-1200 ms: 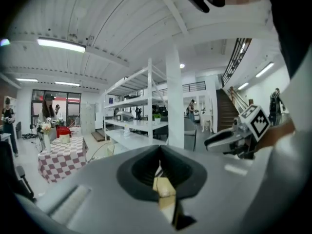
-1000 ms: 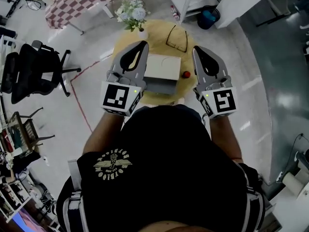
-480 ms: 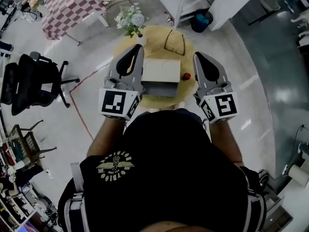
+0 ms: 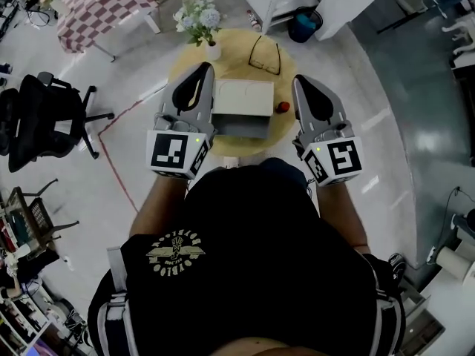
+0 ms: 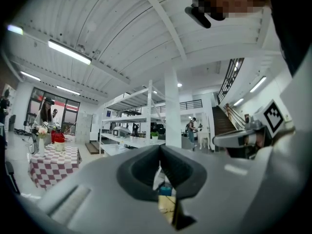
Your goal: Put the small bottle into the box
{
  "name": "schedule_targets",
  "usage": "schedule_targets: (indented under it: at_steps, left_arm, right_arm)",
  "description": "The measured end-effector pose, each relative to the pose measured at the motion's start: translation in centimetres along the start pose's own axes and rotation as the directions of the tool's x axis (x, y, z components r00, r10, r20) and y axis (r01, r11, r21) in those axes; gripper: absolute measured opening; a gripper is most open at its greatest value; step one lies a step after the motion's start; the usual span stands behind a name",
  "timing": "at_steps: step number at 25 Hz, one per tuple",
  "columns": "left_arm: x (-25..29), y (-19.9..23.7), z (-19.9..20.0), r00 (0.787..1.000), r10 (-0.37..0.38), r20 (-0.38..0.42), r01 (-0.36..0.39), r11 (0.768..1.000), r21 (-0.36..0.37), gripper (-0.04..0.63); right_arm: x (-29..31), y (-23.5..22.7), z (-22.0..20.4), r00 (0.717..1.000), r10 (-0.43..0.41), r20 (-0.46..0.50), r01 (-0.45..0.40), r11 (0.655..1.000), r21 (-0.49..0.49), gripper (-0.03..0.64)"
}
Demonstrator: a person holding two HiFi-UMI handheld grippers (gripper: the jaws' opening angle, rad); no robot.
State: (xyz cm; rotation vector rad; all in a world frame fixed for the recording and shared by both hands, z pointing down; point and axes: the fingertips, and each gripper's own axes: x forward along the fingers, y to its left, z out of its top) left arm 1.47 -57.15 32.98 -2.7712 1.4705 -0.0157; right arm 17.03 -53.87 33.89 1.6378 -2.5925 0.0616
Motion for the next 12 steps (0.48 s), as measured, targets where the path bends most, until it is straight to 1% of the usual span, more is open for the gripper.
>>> schedule_targets:
  at_steps: [3,7,9,12]
  left_arm:
    - [0.1,-0.9,-0.5,1.0,0.015,-0.014,-0.015,1.0,0.009,0.0]
    - [1.0,-3.4,-0.6,0.999,0.014,-0.034,-0.015,1.0,-0.015,0.0]
    - [1.8,-4.6,-0.6,0.999,0.009,-0.039,-0.009,1.0,0.001,0.0]
    - [3.4,-6.1,-1.0,0.998,0.016,-0.053,-0.015,0.999,0.029,0.0]
  right_arm:
    - [-0.1,-0.1,-0.1,1.0,0.03,0.002,-0.03,0.999,-0.011,0.006]
    - [-0.8,-1.9,-0.7,0.999,0.047,-0.002,-0.047,0.998,-0.049,0.006]
    - [-1.0,-3.3,-0.9,0.999,0.048,-0.003,-0.048,0.996,-0.069,0.006]
    - [-1.2,-5.9,-1.2,0.999,0.05,0.004,-0.05,0.997,-0.063,0.006]
